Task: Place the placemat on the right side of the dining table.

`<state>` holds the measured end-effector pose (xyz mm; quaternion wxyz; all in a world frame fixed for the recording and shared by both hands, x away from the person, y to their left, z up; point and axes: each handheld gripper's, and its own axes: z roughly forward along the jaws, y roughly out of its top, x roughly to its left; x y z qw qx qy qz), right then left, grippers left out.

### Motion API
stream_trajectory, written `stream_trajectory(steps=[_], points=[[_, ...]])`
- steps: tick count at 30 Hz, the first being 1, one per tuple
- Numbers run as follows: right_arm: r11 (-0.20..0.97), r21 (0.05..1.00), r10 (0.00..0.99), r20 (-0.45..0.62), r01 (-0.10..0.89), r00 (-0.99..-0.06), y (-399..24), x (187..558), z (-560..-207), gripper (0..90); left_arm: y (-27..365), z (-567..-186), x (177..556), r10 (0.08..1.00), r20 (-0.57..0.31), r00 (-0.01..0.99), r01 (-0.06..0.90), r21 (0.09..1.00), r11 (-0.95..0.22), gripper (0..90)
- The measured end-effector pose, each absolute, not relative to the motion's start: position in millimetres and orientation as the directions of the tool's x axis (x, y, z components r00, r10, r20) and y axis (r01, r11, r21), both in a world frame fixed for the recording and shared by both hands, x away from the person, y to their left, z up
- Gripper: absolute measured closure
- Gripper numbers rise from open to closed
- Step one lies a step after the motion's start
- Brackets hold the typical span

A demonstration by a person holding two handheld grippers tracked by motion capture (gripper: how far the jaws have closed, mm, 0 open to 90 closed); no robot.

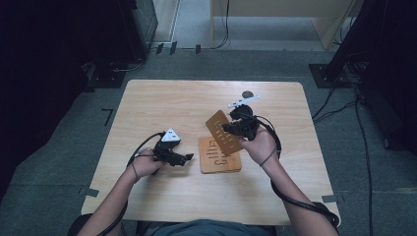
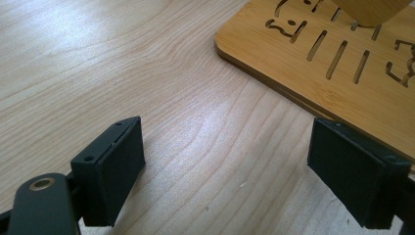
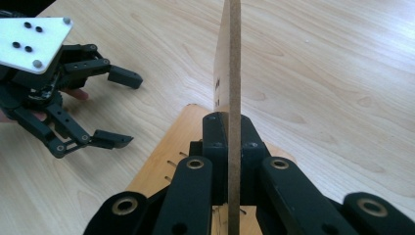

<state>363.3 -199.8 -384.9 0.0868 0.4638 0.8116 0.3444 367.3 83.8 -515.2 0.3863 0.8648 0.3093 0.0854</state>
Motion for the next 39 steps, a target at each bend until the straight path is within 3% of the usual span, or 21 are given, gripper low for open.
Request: stream_trajectory(steps=[39], points=[[0.288, 0.653, 0.868, 0.131, 0.7, -0.479, -227, 372, -382, 87.6, 85, -518, 365, 0.564, -0.031, 0.825, 0.404, 0.73, -0.551, 12.8]])
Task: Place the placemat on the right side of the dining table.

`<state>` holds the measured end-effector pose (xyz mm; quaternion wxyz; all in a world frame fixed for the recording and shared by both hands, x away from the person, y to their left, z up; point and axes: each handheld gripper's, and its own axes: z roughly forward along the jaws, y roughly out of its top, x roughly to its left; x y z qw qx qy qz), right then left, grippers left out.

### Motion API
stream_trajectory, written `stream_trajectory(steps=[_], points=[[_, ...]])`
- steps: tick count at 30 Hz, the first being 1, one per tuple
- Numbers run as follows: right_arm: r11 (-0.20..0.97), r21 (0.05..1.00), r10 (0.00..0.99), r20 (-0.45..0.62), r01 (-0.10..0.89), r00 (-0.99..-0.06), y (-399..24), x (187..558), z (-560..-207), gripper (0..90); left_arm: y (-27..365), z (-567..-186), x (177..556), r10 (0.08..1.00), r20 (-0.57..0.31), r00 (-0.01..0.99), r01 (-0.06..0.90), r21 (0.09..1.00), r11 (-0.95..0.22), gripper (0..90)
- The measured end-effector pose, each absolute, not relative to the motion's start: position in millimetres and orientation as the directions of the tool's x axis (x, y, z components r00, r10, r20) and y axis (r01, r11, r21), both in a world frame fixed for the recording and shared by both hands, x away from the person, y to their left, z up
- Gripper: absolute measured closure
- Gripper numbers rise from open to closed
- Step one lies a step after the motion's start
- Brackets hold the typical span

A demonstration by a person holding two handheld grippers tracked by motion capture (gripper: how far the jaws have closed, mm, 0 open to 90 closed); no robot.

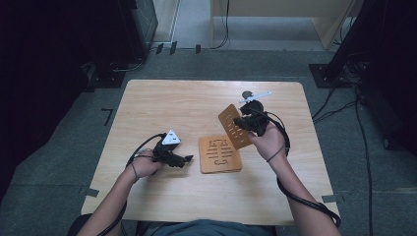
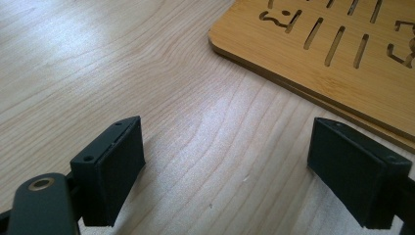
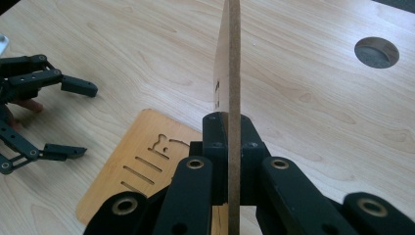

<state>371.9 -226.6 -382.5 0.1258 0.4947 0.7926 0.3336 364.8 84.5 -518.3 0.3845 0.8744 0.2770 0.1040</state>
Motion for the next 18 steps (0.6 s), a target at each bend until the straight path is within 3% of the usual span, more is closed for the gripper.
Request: stream_trajectory(steps=[18], points=[[0.275, 0.648, 0.887, 0.113, 0.71, -0.447, -238, 376, -384, 87.6, 84, -518, 364, 0.561, -0.015, 0.827, 0.396, 0.724, -0.564, 12.5]])
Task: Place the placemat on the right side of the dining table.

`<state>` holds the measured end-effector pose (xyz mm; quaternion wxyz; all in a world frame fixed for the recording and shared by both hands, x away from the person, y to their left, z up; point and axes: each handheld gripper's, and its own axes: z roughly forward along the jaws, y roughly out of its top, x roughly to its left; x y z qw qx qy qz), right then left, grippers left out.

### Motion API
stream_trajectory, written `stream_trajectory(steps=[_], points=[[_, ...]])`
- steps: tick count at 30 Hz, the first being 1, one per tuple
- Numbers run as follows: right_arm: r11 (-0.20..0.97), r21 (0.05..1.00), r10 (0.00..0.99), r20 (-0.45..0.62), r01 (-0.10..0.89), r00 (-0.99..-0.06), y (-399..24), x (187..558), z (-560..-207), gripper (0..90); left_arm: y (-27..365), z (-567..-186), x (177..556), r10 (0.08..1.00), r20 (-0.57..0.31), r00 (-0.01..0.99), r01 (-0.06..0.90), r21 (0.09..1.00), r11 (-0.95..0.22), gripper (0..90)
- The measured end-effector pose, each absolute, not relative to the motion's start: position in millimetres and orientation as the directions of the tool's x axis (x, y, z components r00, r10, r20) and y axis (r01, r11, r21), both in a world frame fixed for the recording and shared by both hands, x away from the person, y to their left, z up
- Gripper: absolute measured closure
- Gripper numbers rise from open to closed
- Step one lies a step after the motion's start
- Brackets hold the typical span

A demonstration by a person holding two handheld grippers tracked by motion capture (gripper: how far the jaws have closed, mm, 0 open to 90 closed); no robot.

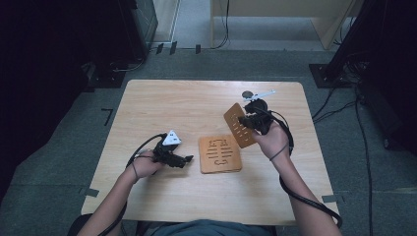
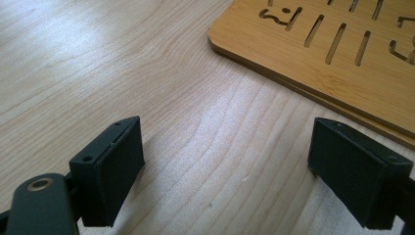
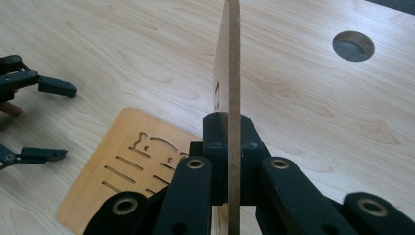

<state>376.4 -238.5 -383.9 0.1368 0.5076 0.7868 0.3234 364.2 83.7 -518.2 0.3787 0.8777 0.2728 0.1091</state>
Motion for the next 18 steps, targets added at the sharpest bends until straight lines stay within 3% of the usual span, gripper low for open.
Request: stream_trajectory(steps=[18], points=[[0.256, 0.637, 0.911, 0.091, 0.727, -0.402, -257, 382, -384, 87.6, 84, -518, 364, 0.561, -0.012, 0.828, 0.394, 0.724, -0.566, 12.5]])
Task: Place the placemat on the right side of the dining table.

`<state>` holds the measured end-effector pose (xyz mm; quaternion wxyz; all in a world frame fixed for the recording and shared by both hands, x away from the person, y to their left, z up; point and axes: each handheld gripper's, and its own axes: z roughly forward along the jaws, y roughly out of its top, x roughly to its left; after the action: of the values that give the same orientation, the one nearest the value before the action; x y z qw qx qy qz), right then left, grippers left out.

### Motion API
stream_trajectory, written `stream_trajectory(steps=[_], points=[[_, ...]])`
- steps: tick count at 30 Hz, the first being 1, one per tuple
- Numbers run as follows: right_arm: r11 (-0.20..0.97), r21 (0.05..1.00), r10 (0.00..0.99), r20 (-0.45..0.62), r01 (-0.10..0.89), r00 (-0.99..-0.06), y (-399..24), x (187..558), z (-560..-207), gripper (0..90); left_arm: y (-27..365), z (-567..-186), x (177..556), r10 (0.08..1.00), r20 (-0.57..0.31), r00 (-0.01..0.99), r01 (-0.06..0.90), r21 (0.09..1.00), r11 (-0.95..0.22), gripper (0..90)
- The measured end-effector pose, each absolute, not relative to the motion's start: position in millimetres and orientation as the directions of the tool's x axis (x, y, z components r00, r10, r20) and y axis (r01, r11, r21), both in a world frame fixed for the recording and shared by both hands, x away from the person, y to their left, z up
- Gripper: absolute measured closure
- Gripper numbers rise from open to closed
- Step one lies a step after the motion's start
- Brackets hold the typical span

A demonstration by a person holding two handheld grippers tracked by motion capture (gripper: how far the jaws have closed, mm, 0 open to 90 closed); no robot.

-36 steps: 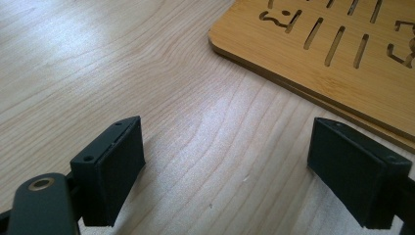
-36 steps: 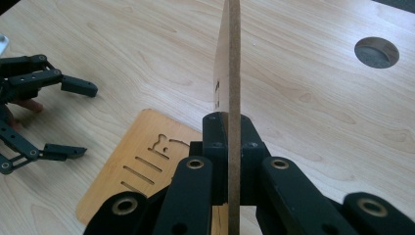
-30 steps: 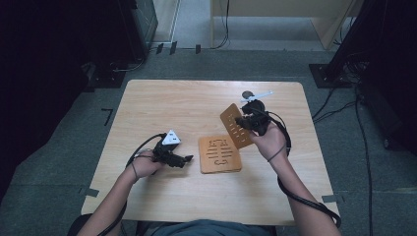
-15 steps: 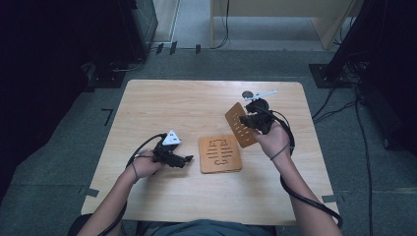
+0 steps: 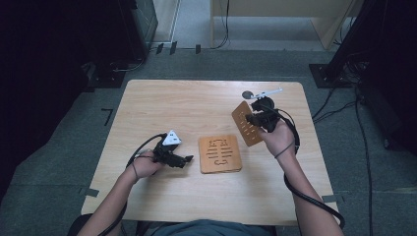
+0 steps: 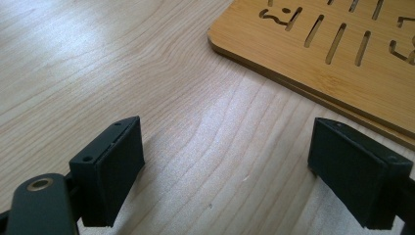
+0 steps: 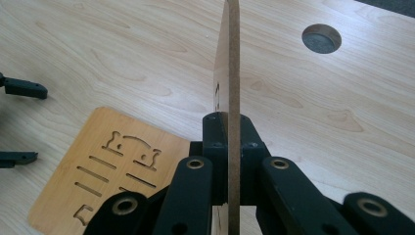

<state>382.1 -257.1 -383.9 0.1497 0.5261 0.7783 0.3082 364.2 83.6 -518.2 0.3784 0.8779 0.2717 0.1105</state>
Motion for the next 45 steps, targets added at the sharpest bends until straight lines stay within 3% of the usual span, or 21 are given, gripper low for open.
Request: stream_trajectory(steps=[45], points=[[0.131, 0.632, 0.971, 0.074, 0.764, -0.228, -309, 390, -379, 87.6, 83, -518, 364, 0.562, -0.007, 0.827, 0.393, 0.722, -0.569, 12.4]])
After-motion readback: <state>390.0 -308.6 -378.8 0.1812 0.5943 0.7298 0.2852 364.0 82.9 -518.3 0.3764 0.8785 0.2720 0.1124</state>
